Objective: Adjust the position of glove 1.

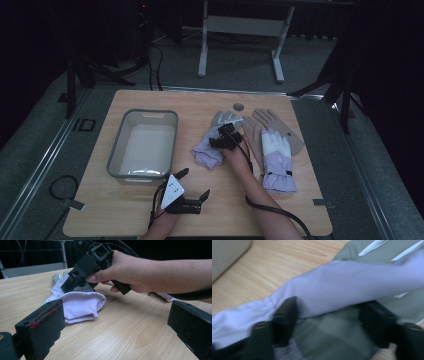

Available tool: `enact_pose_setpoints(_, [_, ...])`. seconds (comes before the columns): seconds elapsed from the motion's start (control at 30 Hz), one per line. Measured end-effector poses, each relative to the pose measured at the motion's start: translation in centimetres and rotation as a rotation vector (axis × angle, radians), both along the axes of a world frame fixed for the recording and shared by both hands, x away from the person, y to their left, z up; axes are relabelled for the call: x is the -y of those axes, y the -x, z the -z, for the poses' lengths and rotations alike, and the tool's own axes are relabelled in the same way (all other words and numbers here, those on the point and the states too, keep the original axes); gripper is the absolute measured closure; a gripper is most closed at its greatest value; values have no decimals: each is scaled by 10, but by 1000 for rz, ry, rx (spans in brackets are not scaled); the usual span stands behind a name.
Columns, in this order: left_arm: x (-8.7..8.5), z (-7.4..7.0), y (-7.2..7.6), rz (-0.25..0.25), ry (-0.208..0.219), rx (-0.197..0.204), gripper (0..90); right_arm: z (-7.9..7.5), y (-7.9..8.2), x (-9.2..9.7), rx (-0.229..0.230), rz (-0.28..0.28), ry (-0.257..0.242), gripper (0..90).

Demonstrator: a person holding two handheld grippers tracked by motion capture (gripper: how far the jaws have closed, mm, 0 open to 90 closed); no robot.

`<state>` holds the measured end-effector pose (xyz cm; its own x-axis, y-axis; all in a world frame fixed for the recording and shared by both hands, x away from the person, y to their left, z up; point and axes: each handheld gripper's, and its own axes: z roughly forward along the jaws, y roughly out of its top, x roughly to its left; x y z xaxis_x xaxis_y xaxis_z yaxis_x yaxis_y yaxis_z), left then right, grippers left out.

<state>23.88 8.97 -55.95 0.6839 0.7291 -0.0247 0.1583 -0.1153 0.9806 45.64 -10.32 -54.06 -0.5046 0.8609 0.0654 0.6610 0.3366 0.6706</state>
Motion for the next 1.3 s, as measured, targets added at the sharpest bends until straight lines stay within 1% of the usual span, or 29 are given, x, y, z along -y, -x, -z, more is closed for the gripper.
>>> enact_pose_setpoints(0.03, [0, 0, 0, 0, 0, 0, 13, 0, 2, 0, 7, -23, -1, 468])
enact_pose_setpoints(0.07, [0, 0, 0, 0, 0, 0, 12, 0, 2, 0, 7, -23, -1, 468])
enact_pose_setpoints(0.13, [0, 0, 0, 1, 1, 0, 13, 0, 3, 0, 14, -44, -1, 564])
enact_pose_setpoints(0.2, [0, 0, 0, 0, 0, 0, 13, -1, 3, 0, 7, -57, -3, 656])
enact_pose_setpoints(0.23, [0, 0, 0, 0, 1, -1, 13, -1, 2, 1, 3, -55, -6, 729])
enact_pose_setpoints(0.3, [0, 0, 0, 0, 2, -1, 13, -3, 2, 2, -1, -49, -8, 814])
enact_pose_setpoints(0.33, [0, 0, 0, 0, 2, -2, 13, -3, 2, 2, -1, -49, -8, 814])
enact_pose_setpoints(0.37, [0, 0, 0, 1, 3, -3, 13, -5, 1, 4, -11, -51, -13, 851])
enact_pose_setpoints(0.47, [0, 0, 0, 1, 5, -4, 13, -10, 0, 6, -15, -66, -5, 862])
enact_pose_setpoints(0.5, [0, 0, 0, 1, 6, -5, 13, -14, 1, 8, -5, -86, 18, 866])
enact_pose_setpoints(0.53, [0, 0, 0, 1, 6, -5, 13, -14, 1, 8, -5, -86, 18, 866])
enact_pose_setpoints(0.6, [0, 0, 0, 1, 4, -4, 13, -25, 6, 14, 7, -122, 33, 870])
enact_pose_setpoints(0.63, [0, 0, 0, 1, 4, -4, 13, -25, 6, 14, 7, -122, 33, 870])
enact_pose_setpoints(0.67, [0, 0, 0, 0, 3, -4, 13, -33, 10, 18, 28, -160, 27, 872])
enact_pose_setpoints(0.7, [0, 0, 0, 0, 3, -4, 13, -38, 14, 20, 35, -176, 34, 872])
enact_pose_setpoints(0.73, [0, 0, 0, -1, 3, -3, 13, -38, 14, 20, 35, -176, 34, 872])
enact_pose_setpoints(0.77, [0, 0, 0, -2, 2, -3, 13, -48, 21, 23, 60, -214, 38, 873])
enact_pose_setpoints(0.87, [0, 0, 0, -2, 2, -2, 13, -54, 25, 25, 71, -233, 43, 873])
enact_pose_setpoints(0.9, [0, 0, 0, -2, 2, -2, 13, -59, 28, 27, 87, -247, 52, 873])
enact_pose_setpoints(0.93, [0, 0, 0, -3, 0, -3, 13, -72, 38, 34, 109, -286, 58, 873])
enact_pose_setpoints(0.97, [0, 0, 0, -2, 1, -4, 13, -77, 41, 37, 115, -301, 64, 873])
enact_pose_setpoints(1.0, [0, 0, 0, -2, 1, -4, 13, -77, 41, 37, 115, -301, 64, 873])
enact_pose_setpoints(1.03, [0, 0, 0, -2, 1, -3, 13, -84, 50, 43, 131, -323, 70, 873])
enact_pose_setpoints(1.07, [0, 0, 0, -3, 2, -3, 13, -87, 54, 46, 134, -344, 77, 872])
enact_pose_setpoints(1.13, [0, 0, 0, -3, 1, -3, 13, -89, 57, 48, 143, -353, 88, 873])
enact_pose_setpoints(1.17, [0, 0, 0, -4, 1, -1, 13, -89, 63, 50, 146, -376, 113, 872])
enact_pose_setpoints(1.2, [0, 0, 0, -4, 1, -1, 13, -88, 64, 51, 145, -390, 117, 872])
enact_pose_setpoints(1.23, [0, 0, 0, -4, 1, -1, 13, -88, 64, 51, 145, -390, 117, 872])
enact_pose_setpoints(1.3, [0, 0, 0, -4, 1, -1, 13, -80, 67, 52, 118, -415, 123, 872])
